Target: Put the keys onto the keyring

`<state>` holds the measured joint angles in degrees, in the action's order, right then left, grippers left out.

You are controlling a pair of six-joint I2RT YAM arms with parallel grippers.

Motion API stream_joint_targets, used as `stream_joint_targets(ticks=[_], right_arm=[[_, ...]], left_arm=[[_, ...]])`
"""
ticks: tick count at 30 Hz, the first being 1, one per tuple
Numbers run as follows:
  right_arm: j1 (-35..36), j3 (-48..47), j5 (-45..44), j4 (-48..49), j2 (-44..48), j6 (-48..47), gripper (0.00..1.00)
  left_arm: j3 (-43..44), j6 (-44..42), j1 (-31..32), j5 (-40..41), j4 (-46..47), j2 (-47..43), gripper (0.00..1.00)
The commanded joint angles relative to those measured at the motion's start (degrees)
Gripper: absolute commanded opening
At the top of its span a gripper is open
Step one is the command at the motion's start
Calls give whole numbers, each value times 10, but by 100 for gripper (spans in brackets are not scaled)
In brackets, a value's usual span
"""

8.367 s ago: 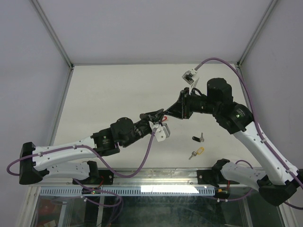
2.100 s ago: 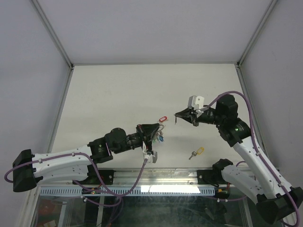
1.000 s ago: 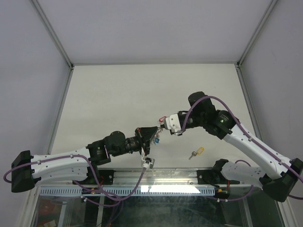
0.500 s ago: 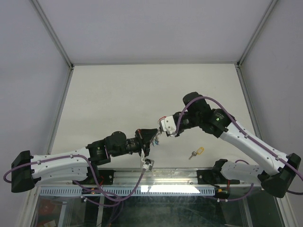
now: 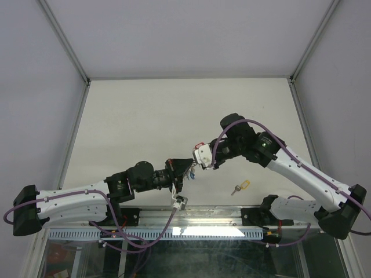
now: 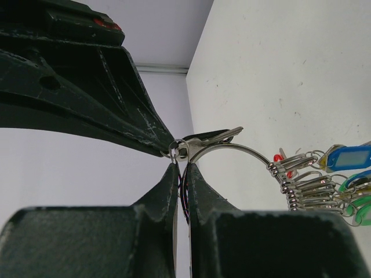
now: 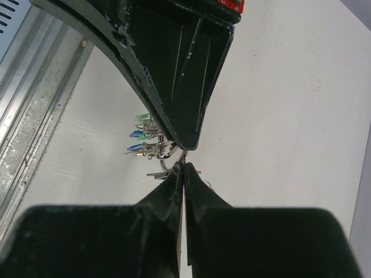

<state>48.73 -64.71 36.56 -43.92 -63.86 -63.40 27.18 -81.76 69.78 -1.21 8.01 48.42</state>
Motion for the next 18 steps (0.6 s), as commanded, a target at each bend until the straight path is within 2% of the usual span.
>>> stream_joint_targets(ticks=[1,18], right_arm=[[10,-34,6,-2,-5,-9,0],[24,-34,8,8,-2,-7,0]], left_arm=[[16,0,4,-23,25,-14,0],[20,4,4,-30,15,-12,0]])
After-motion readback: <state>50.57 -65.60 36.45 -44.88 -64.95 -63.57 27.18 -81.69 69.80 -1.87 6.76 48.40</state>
